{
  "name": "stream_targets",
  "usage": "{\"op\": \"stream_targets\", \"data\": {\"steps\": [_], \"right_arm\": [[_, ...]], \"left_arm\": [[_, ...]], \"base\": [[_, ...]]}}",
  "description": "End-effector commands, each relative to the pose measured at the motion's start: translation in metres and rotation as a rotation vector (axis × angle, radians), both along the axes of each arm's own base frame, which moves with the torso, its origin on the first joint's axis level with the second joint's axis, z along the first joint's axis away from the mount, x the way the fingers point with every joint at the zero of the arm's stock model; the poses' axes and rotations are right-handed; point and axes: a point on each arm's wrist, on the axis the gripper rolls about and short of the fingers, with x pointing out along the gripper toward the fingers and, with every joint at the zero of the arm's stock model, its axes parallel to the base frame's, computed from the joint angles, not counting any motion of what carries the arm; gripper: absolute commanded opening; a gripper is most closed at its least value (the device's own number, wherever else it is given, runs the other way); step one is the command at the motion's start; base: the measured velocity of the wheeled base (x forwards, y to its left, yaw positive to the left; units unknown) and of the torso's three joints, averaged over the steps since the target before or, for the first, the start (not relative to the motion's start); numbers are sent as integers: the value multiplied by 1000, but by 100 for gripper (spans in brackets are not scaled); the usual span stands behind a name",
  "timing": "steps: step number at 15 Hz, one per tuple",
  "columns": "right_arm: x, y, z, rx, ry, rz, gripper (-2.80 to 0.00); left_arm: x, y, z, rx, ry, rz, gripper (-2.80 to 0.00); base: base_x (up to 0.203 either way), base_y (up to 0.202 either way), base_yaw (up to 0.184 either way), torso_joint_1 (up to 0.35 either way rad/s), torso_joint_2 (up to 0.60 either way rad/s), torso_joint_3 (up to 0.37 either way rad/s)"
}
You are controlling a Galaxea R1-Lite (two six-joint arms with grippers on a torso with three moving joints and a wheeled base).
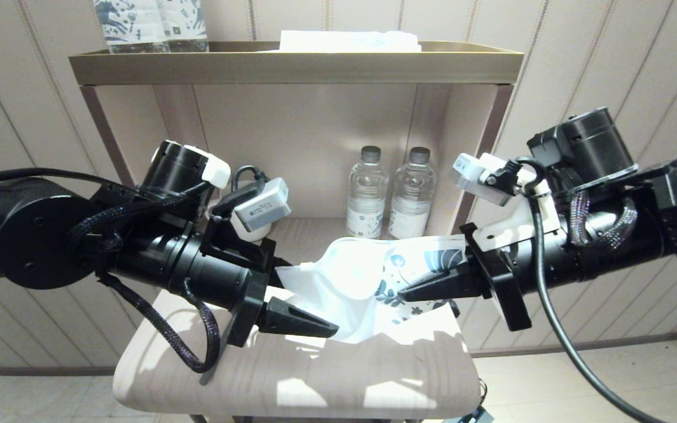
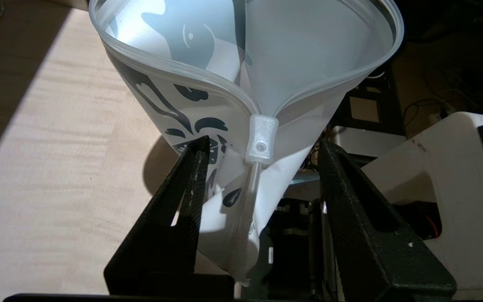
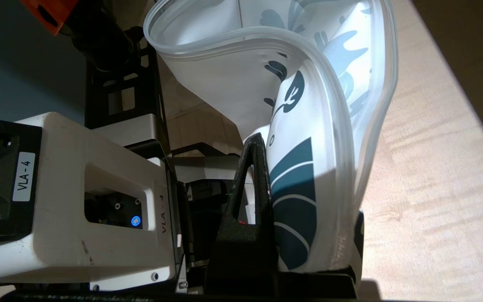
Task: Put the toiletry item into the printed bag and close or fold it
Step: Pick up a toothbrush
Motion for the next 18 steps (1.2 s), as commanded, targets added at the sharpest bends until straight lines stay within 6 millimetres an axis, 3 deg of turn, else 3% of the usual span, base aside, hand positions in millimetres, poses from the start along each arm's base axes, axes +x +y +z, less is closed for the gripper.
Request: {"op": "stream_targets", "data": {"steps": [1, 10, 17, 18], "right_arm": [[-2, -2, 0, 2, -1, 2, -280], [-19, -34, 9, 16, -38, -85, -280], [-38, -56, 21, 40, -87, -139, -280], [-39, -57, 22, 42, -89, -142, -280]], "left_arm": [[0, 0, 1, -4, -3, -4, 0], [-10, 13, 2, 40, -26, 74, 0], [-22, 25, -3, 171, -70, 254, 0], [-26, 29, -4, 193, -76, 287, -280]], "base": [[0, 0, 0, 0, 0, 0], [0, 0, 0, 0, 0, 0], [0, 0, 0, 0, 0, 0], [0, 0, 0, 0, 0, 0]]}}
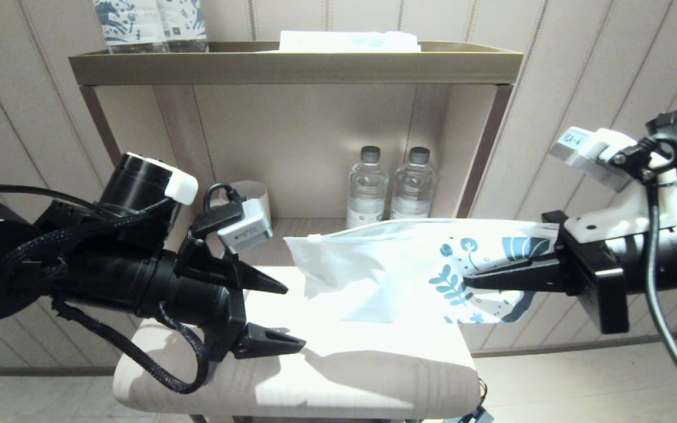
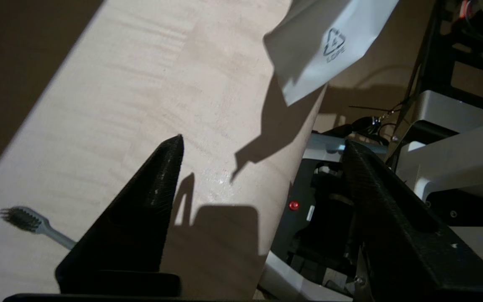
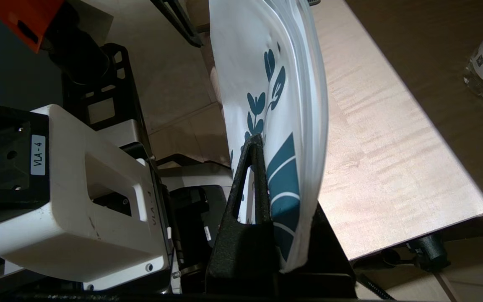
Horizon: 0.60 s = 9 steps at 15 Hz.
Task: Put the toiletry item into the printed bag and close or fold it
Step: Pick up a toothbrush
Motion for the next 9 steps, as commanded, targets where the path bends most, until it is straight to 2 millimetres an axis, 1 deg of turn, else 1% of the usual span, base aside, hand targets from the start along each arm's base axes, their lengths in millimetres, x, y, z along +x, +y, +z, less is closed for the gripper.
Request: {"op": "stream_targets", "data": {"steps": [1, 3, 5, 7, 9], "right_arm": [[-6, -3, 4, 8, -16, -2, -280], [-7, -8, 4, 10, -17, -18, -280], [-12, -10, 3, 11, -19, -20, -280], [-15, -12, 2, 11, -19, -25, -280], [-17, -13, 1, 13, -15, -21, -280]], "left_arm": [[-9, 6, 3, 7, -18, 19, -280], [-17, 12, 7, 5, -26, 35, -280], [-20, 16, 3, 49, -31, 91, -280], [-21, 19, -2, 106, -29, 180, -280], [-26, 25, -1, 136, -25, 293, -280]], "base": [[0, 0, 0, 0, 0, 0], [0, 0, 0, 0, 0, 0], [0, 0, 0, 0, 0, 0], [0, 0, 0, 0, 0, 0], [0, 0, 0, 0, 0, 0]]}}
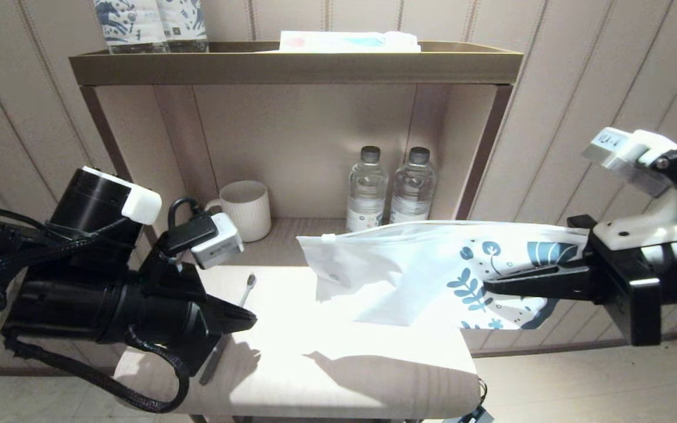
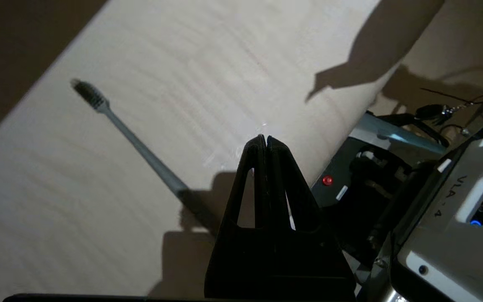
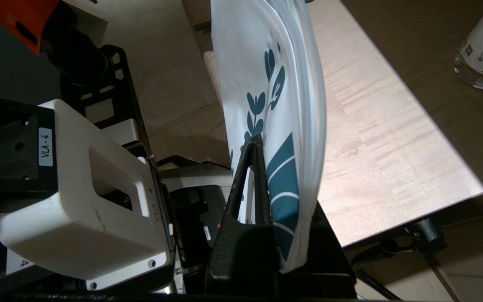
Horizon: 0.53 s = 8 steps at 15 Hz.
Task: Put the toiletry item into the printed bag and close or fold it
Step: Pick up a toothbrush
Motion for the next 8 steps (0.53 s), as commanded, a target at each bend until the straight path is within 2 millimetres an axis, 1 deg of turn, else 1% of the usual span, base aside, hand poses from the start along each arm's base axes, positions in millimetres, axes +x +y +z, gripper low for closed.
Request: {"op": "stream_targets", "data": {"steps": [1, 3, 5, 6, 8], "right_arm": [[-3, -1, 0, 2, -1, 4, -280], [-5, -1, 0, 5, 0, 7, -280], [-10, -1, 4, 19, 5, 5, -280], [-13, -2, 5, 24, 4, 2, -280], [-15, -3, 7, 27, 3, -3, -280]], "left_arm": [[-5, 5, 2, 34, -17, 74, -280], [-8, 10, -2, 125, -11, 191, -280], [-13, 15, -2, 194, 26, 250, -280], [-16, 15, -1, 235, 39, 271, 0], [-13, 13, 7, 247, 69, 317, 0]], "base": [[0, 0, 0, 0, 0, 0], [0, 0, 0, 0, 0, 0], [0, 0, 0, 0, 0, 0], [0, 0, 0, 0, 0, 0], [0, 0, 0, 0, 0, 0]]}}
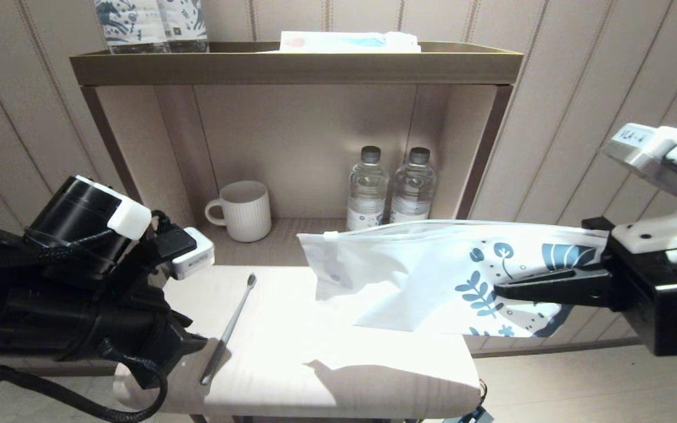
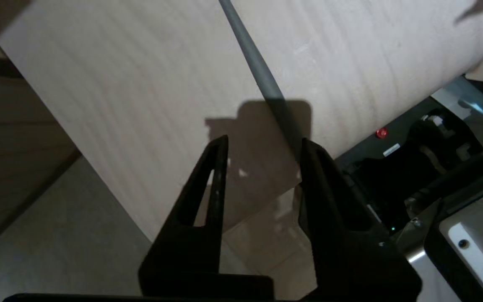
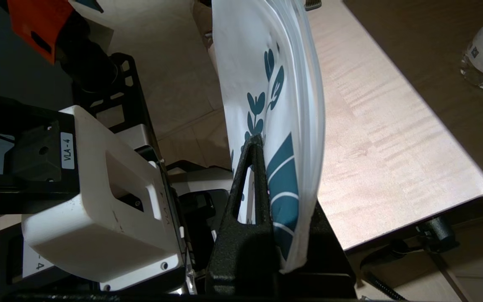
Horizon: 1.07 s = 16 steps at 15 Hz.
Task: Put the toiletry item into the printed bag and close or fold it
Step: Pick up a toothbrush
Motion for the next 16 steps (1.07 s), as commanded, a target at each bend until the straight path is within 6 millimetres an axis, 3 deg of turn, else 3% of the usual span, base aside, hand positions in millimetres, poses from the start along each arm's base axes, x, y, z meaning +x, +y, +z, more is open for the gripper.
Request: {"op": "stream_targets", "data": {"steps": [1, 4, 8, 16], "right_arm": [[-3, -1, 1, 4, -6, 4, -280], [-4, -1, 0, 1, 3, 6, -280], [0, -1, -2, -1, 9, 0, -280], [0, -1, -4, 3, 16, 7, -280]], "left_arm": [[7, -6, 5, -13, 20, 30, 0], [24, -24, 5, -6, 69, 48, 0], [50, -49, -23, 96, 117, 89, 0], [66, -58, -46, 132, 157, 109, 0]], "base": [[0, 0, 0, 0, 0, 0], [0, 0, 0, 0, 0, 0], [0, 0, 0, 0, 0, 0], [0, 0, 0, 0, 0, 0]]}}
